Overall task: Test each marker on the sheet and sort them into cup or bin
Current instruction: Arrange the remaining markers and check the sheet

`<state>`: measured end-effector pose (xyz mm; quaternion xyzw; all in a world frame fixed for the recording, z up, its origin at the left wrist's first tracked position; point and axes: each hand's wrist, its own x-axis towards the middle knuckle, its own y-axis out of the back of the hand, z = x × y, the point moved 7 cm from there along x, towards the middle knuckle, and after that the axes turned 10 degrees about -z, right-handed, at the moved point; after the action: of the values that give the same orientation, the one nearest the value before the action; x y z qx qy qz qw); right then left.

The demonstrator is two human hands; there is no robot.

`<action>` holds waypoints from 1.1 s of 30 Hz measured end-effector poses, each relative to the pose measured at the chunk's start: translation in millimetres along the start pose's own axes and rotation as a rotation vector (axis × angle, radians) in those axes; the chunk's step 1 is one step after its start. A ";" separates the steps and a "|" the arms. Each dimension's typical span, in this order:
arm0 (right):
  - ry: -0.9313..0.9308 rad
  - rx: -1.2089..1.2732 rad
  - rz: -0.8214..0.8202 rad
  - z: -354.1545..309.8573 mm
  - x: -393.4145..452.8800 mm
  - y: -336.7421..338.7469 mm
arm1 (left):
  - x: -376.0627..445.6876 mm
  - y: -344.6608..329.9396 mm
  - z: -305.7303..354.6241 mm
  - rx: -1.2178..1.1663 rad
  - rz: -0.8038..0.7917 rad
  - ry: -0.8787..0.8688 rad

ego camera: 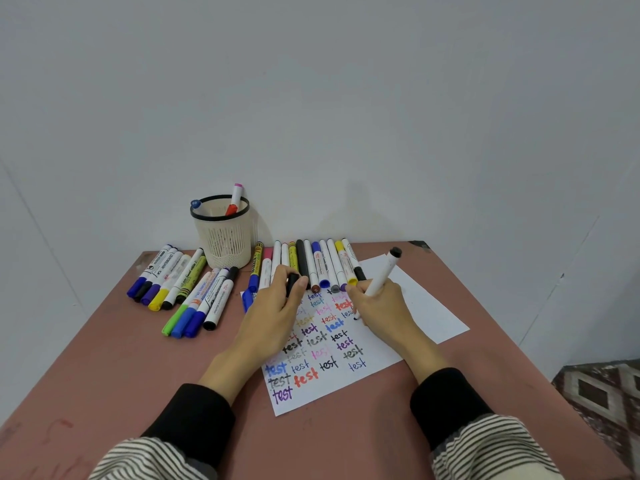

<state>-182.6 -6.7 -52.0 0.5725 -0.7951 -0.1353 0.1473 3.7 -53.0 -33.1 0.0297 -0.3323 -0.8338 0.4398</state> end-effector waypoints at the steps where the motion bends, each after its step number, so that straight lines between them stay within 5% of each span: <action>1: -0.002 -0.006 0.011 0.0 0.0 0.6 | 0.2 0.0 -0.2 -0.003 0.000 0.000; 33: -0.031 -0.018 0.003 -2.8 -3.1 4.3 | 0.7 0.1 0.2 0.027 0.009 0.001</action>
<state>-184.3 -2.6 -48.1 0.5679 -0.7968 -0.1511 0.1403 3.3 -53.4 -32.7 0.0344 -0.3434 -0.8273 0.4433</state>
